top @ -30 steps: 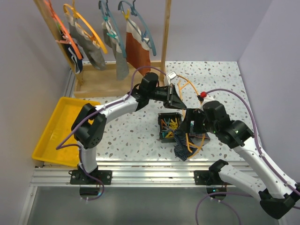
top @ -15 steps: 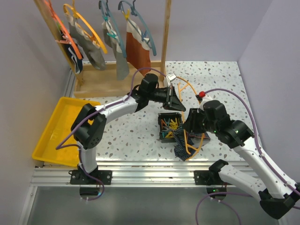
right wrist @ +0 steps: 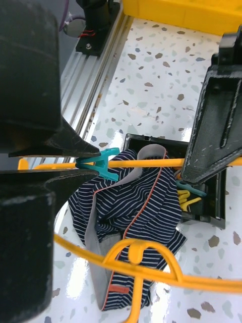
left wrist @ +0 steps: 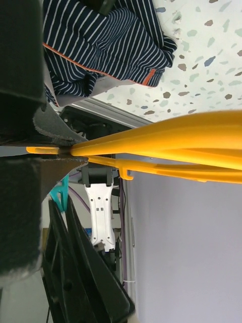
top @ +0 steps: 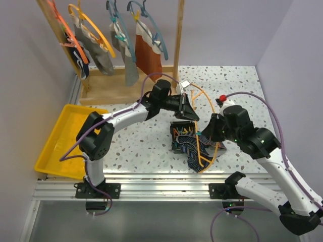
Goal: Remove the underwear clipped to the hanger
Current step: Remove the underwear from the hanger, then place the clamp in the bin.
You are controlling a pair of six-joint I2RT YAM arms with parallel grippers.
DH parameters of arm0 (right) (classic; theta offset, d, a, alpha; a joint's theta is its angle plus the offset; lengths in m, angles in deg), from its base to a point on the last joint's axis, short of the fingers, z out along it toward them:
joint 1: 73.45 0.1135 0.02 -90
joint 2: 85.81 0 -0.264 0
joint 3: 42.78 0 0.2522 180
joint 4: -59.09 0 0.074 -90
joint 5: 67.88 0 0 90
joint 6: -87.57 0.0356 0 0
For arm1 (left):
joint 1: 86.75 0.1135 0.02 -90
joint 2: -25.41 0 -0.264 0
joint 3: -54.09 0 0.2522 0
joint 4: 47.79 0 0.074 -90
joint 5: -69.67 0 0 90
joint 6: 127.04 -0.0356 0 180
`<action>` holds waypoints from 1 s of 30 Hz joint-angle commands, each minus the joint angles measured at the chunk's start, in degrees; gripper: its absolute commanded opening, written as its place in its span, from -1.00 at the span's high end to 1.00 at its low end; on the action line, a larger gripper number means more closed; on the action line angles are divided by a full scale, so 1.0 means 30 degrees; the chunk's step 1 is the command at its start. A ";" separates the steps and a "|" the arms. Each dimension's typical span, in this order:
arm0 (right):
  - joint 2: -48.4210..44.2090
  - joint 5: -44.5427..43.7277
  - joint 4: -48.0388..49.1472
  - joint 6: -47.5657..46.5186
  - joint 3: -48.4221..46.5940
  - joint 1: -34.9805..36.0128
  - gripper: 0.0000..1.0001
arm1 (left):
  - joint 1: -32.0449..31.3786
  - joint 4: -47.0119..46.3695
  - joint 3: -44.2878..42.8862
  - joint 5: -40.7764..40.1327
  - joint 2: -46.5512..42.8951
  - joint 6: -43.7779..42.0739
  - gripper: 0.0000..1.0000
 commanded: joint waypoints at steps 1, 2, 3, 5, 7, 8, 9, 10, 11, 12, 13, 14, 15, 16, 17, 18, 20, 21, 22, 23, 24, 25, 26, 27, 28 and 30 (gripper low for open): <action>-0.0750 -0.1338 -0.1508 0.0040 -0.2197 0.0006 1.00 | -0.0032 0.0739 -0.0577 -0.0191 -0.0779 -0.1111 1.00; -0.0896 -0.1601 -0.1774 0.0128 -0.2464 0.0035 1.00 | -0.0032 0.0798 -0.0519 -0.0220 -0.0750 -0.1286 1.00; -0.0985 -0.2213 -0.2096 0.0332 -0.2931 0.0035 1.00 | -0.0032 0.0741 -0.0431 -0.0308 -0.0808 -0.1288 1.00; -0.1276 -0.3093 -0.2829 0.0596 -0.3257 0.0006 1.00 | -0.0032 0.0187 -0.0024 -0.0222 -0.1011 -0.0882 1.00; -0.1716 -0.5200 -0.3152 0.1182 -0.3492 0.0006 1.00 | -0.0032 -0.0986 0.0446 -0.0046 -0.1275 -0.0440 1.00; -0.1921 -0.5874 -0.3299 0.1416 -0.3579 0.0006 1.00 | -0.0032 -0.1104 0.0564 0.0042 -0.1422 -0.0380 1.00; -0.2242 -0.6983 -0.3561 0.2259 -0.3957 0.0035 1.00 | -0.0032 -0.1454 0.0827 0.0246 -0.2003 -0.0438 1.00; -0.2390 -0.8213 -0.3854 0.2384 -0.4077 0.0006 1.00 | 0.0026 -0.1805 0.1177 0.0190 -0.2444 -0.0380 1.00; -0.2537 -0.8776 -0.3944 0.2501 -0.4223 0.0006 1.00 | 0.0085 -0.2128 0.2109 0.0073 -0.2971 -0.0264 1.00; -0.2625 -0.9391 -0.4235 0.3256 -0.4602 0.0006 1.00 | 0.0143 -0.2537 0.2611 -0.0160 -0.4078 -0.0205 1.00; -0.2626 -1.0499 -0.4731 0.3525 -0.4780 0.0006 1.00 | 0.0376 -0.2570 0.3428 -0.0278 -0.4640 -0.0233 1.00; -0.2655 -1.0945 -0.4881 0.3672 -0.4926 0.0035 1.00 | 0.0494 -0.2454 0.3843 -0.0424 -0.5255 -0.0407 1.00; -0.2655 -1.1414 -0.5085 0.4283 -0.5131 0.0035 1.00 | 0.0640 -0.1873 0.4282 -0.0890 -0.6479 -0.0583 1.00; -0.2568 -1.1969 -0.5522 0.4405 -0.5220 0.0006 1.00 | 0.0961 -0.1490 0.5156 -0.1214 -0.7159 -0.0788 1.00; -0.2422 -1.2207 -0.5556 0.4348 -0.5221 0.0006 1.00 | 0.1138 -0.1080 0.5571 -0.1826 -0.8442 -0.1080 1.00; -0.2189 -1.2209 -0.5614 0.4348 -0.5221 0.0006 1.00 | 0.1314 -0.0409 0.6010 -0.2064 -0.9122 -0.1199 1.00; -0.1340 -1.1686 -0.5528 0.4348 -0.5105 0.0035 1.00 | 0.1900 0.0064 0.7358 -0.2707 -1.1137 -0.1317 1.00; -0.1076 -1.1421 -0.5324 0.4261 -0.4872 0.0006 1.00 | 0.2105 0.0617 0.7739 -0.2856 -1.1788 -0.1346 1.00; -0.0493 -1.1128 -0.4771 0.4086 -0.4724 -0.0023 1.00 | 0.2571 0.0855 0.8468 -0.2886 -1.2432 -0.1347 1.00; -0.0226 -1.0748 -0.4446 0.3997 -0.4607 0.0006 1.00 | 0.2778 0.1205 0.8766 -0.2945 -1.3657 -0.1376 1.00; 0.0124 -1.0078 -0.4066 0.3648 -0.4316 0.0006 1.00 | 0.3042 0.2108 0.9030 -0.3090 -1.4307 -0.1492 1.00; 0.0679 -0.9578 -0.3163 0.3384 -0.4197 -0.0023 1.00 | 0.3508 0.2552 0.9525 -0.3208 -1.4952 -0.1551 1.00; 0.1091 -0.9167 -0.2690 0.3120 -0.4109 -0.0023 1.00 | 0.3745 0.2992 0.9733 -0.3644 -1.6264 -0.1581 1.00; 0.1443 -0.7973 -0.2163 0.2421 -0.3847 -0.0023 1.00 | 0.3979 0.4272 0.9939 -0.3938 -1.6915 -0.1639 1.00; 0.1910 -0.7352 -0.1172 0.2066 -0.3757 -0.0052 1.00 | 0.4359 0.4923 1.0173 -0.4347 -1.7559 -0.1640 1.00; 0.3638 -0.6210 -0.0433 0.1248 -0.3669 -0.0141 1.00 | 0.4625 0.6559 1.0292 -0.5898 -1.9435 -0.1582 1.00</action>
